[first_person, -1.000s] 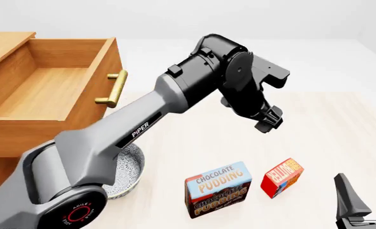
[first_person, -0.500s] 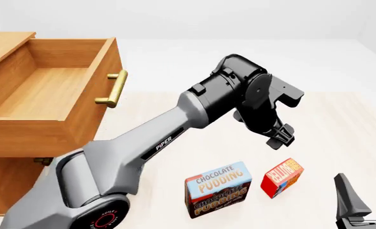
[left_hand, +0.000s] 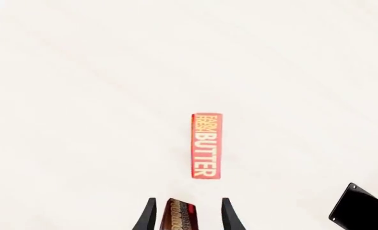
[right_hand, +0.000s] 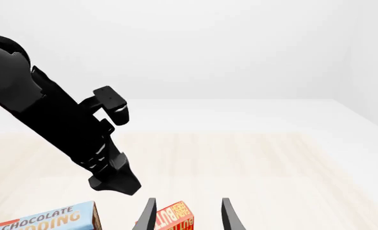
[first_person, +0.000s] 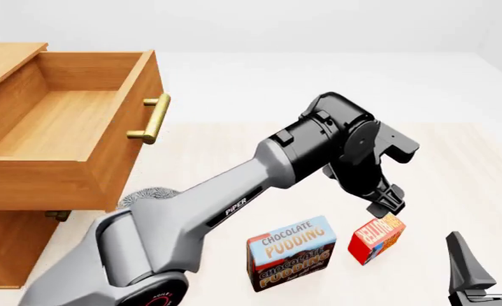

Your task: Put the butter at the back in the top drawer of the cabinet and close it.

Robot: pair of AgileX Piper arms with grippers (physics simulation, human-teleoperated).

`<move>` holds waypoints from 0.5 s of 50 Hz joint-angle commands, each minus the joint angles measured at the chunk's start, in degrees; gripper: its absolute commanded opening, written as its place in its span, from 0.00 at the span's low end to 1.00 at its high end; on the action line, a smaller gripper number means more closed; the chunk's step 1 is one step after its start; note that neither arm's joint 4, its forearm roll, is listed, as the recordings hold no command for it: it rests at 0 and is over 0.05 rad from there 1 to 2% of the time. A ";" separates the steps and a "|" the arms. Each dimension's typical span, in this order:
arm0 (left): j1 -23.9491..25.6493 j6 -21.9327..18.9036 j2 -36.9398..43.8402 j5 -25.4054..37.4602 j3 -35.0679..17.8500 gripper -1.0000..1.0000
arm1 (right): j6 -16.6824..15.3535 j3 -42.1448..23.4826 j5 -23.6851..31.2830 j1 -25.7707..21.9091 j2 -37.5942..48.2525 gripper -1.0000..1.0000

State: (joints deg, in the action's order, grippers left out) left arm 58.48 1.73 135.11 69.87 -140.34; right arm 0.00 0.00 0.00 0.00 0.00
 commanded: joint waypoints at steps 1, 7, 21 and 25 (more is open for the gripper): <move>0.49 0.09 1.33 0.01 -0.77 1.00 | 0.00 0.00 0.00 0.00 0.00 1.00; 0.58 -0.05 2.00 0.02 -1.60 1.00 | 0.00 0.00 0.00 0.00 0.00 1.00; 1.03 -0.23 4.13 0.02 -3.50 1.00 | 0.00 0.00 0.00 0.00 0.00 1.00; 1.34 -0.02 4.64 0.02 -3.86 1.00 | 0.00 0.00 0.00 0.00 0.00 1.00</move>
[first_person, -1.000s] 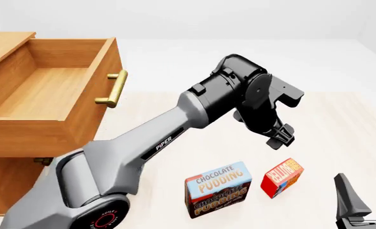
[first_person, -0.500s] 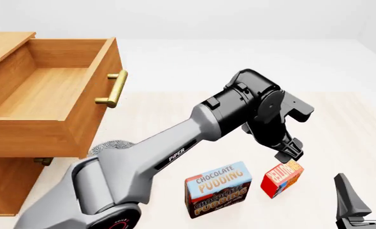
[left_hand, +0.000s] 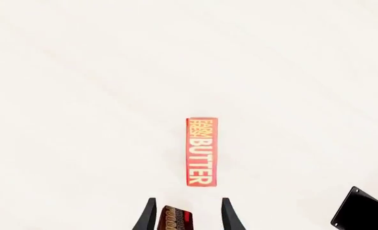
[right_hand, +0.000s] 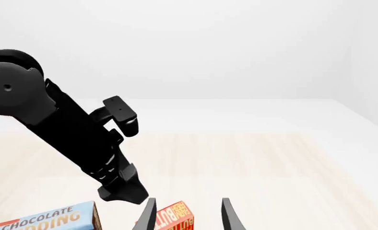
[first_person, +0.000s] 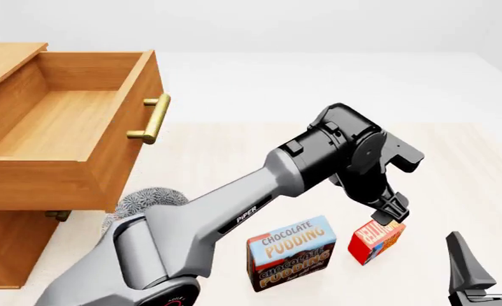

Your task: Put the butter at the back in the top drawer of the cabinet and close it.

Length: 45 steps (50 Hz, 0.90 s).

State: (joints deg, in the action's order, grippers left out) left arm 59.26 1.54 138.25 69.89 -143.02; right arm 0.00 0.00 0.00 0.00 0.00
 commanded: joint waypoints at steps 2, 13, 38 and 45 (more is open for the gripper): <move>0.83 0.53 1.81 0.00 -1.29 1.00 | 0.00 0.00 0.00 0.00 0.00 1.00; 1.39 1.33 3.13 0.00 -1.96 1.00 | 0.00 0.00 0.00 0.00 0.00 1.00; 0.99 1.49 5.78 0.00 -3.57 1.00 | 0.00 0.00 0.00 0.00 0.00 1.00; 0.93 1.63 6.96 0.00 -4.51 1.00 | 0.00 0.00 0.00 0.00 0.00 1.00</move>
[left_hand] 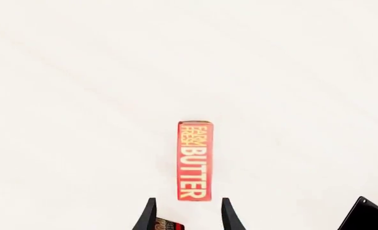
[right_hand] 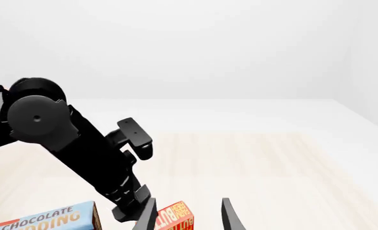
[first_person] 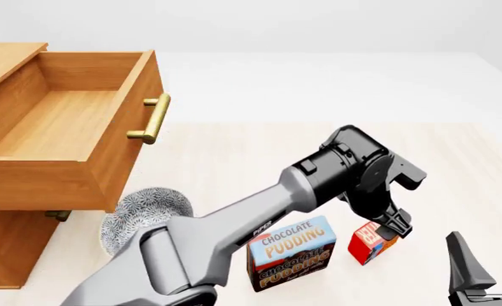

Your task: Put the butter at the back in the top drawer of the cabinet and close it.

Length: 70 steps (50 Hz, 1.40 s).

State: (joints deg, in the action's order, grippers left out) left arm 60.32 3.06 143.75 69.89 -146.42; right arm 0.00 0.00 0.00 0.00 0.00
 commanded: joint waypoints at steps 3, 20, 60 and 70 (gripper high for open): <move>-0.06 0.15 1.93 0.00 -1.45 1.00 | 0.00 0.00 0.00 0.00 0.00 1.00; 1.12 0.85 3.39 0.00 -2.52 1.00 | 0.00 0.00 0.00 0.00 0.00 1.00; 0.95 1.56 6.34 0.00 -4.57 1.00 | 0.00 0.00 0.00 0.00 0.00 1.00; 0.78 1.82 7.01 0.00 -5.22 1.00 | 0.00 0.00 0.00 0.00 0.00 1.00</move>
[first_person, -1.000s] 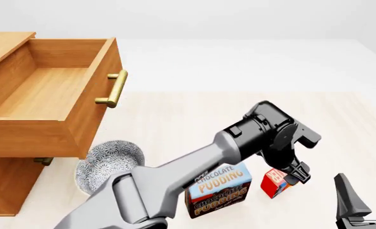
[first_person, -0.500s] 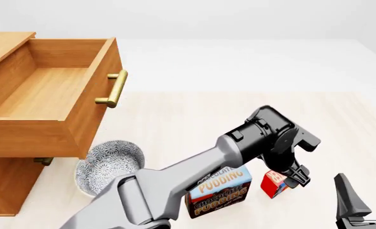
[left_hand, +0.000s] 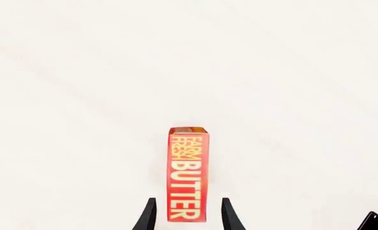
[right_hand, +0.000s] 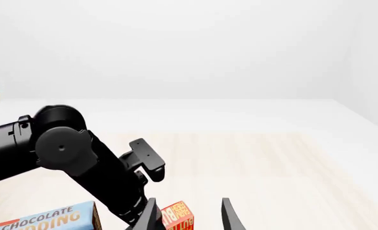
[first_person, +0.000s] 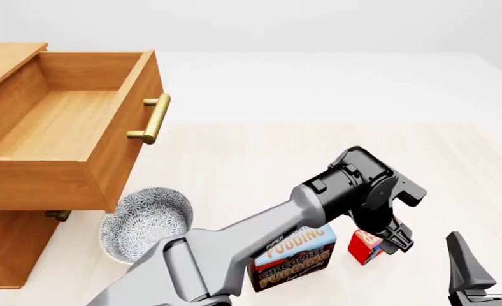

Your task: Put the butter at the back in the top drawer of the cabinet and close it.

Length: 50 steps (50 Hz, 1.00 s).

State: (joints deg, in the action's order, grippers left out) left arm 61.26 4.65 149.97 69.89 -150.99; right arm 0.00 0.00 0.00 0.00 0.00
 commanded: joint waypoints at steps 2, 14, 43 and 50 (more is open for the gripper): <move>-0.19 0.23 0.97 0.00 -0.77 1.00 | 0.00 0.00 0.00 0.00 0.00 1.00; -0.33 0.67 1.91 0.00 -1.07 1.00 | 0.00 0.00 0.00 0.00 0.00 1.00; -0.34 1.59 5.28 -0.01 -3.09 1.00 | 0.00 0.00 0.00 0.00 0.00 1.00; -0.34 1.86 6.17 -0.01 -3.64 1.00 | 0.00 0.00 0.00 0.00 0.00 1.00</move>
State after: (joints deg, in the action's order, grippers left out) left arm 60.97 6.23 154.96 69.89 -153.87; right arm 0.00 0.00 0.00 0.00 0.00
